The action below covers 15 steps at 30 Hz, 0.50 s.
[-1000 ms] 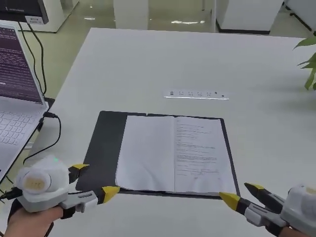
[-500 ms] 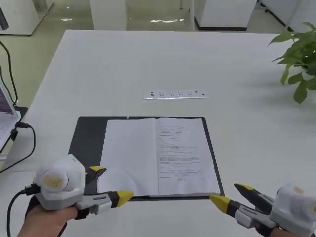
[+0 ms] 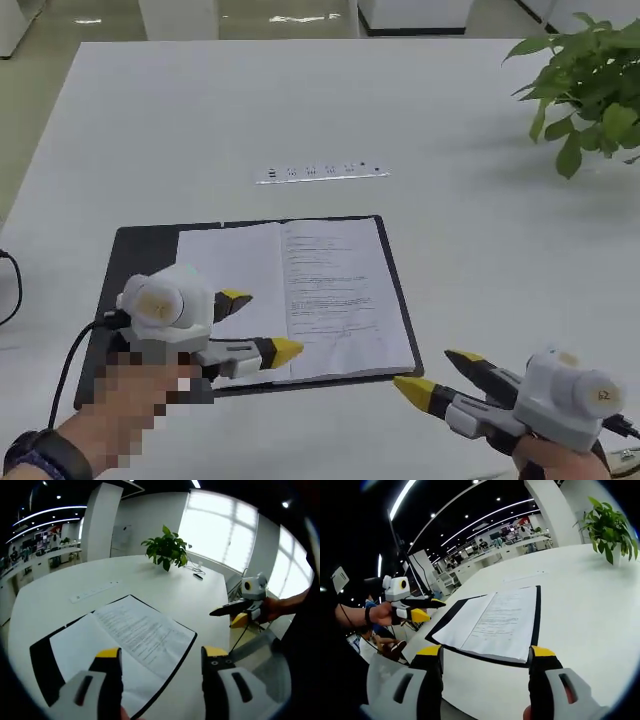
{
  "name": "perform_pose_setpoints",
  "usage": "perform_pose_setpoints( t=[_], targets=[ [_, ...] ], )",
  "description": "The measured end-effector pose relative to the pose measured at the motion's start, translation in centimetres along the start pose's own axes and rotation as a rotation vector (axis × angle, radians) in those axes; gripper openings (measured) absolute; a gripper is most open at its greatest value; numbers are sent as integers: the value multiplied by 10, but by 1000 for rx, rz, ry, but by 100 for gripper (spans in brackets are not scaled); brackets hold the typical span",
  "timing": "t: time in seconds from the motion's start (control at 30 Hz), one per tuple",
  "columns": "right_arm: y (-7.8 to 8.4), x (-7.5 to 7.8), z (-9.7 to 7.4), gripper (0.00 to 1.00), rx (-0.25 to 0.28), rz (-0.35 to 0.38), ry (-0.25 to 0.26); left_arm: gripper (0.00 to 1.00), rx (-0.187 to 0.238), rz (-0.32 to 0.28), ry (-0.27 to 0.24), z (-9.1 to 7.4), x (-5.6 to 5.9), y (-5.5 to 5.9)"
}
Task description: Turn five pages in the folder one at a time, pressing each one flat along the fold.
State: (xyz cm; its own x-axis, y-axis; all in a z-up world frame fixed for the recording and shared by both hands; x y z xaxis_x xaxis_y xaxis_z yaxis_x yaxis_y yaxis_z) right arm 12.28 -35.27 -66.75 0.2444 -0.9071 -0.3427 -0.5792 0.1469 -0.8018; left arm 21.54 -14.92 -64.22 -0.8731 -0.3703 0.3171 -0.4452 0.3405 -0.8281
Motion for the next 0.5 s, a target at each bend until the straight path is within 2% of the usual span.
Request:
perform_pose_setpoints(
  t=[0.3, 0.5],
  targets=[
    [6, 9, -7, 68, -4, 18, 19, 65, -64, 51, 52, 52, 8, -10],
    [8, 15, -10, 68, -7, 38, 31, 65, -96, 64, 56, 80, 9, -12]
  ],
)
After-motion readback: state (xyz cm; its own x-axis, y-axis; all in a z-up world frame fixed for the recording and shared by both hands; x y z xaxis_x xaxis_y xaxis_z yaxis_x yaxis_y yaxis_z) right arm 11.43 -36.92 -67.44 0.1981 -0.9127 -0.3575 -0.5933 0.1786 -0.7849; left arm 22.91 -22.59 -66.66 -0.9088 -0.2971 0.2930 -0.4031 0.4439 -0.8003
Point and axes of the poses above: the centre of the closed fingertips' face, and the gripper's own axes: z roughly forward along the fingers, x roughly to its right, y roughly out of its underside, the point moved 4 cm from there along -z, roughly backward along the fingers, and after that the axes turned 10 degrees about y, right-handed, at the moved point
